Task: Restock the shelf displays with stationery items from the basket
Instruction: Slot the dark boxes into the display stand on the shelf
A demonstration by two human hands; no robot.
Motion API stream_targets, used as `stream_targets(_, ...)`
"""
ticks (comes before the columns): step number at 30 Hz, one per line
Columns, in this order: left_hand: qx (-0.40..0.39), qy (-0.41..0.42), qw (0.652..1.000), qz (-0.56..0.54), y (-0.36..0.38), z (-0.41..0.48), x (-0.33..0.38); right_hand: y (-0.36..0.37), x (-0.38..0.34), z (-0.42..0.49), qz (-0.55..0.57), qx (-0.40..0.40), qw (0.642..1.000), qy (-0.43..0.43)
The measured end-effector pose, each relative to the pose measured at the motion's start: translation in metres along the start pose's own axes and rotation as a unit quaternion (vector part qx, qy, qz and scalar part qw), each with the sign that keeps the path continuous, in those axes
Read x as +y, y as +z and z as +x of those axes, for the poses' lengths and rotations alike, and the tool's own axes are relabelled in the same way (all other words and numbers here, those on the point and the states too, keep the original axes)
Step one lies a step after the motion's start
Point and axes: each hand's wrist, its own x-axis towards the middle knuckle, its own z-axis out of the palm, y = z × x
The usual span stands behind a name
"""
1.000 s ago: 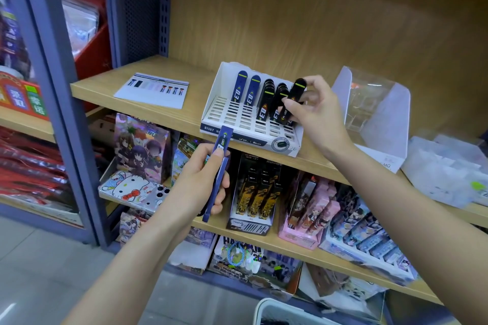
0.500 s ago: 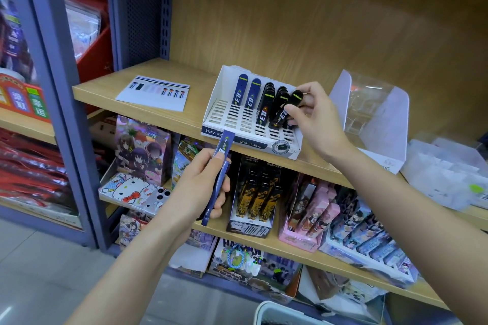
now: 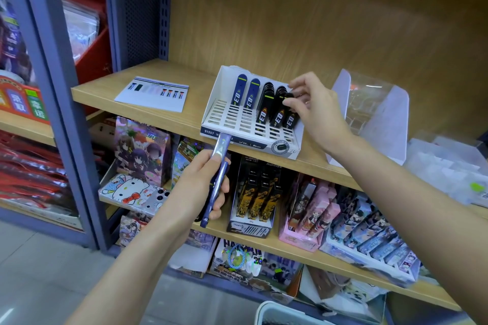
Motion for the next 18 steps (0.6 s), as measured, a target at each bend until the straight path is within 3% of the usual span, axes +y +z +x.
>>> stream_targets(14,0.004,0.049,0.998,0.047,0.006,-0.015,0.005,-0.002,-0.001,0.003,-0.044,0.003,0.998,-0.034)
stream_targets(18,-0.01,0.052,0.997,0.052,0.006,-0.016,0.006,0.008,-0.02,-0.022,-0.001,0.056,0.998,-0.033)
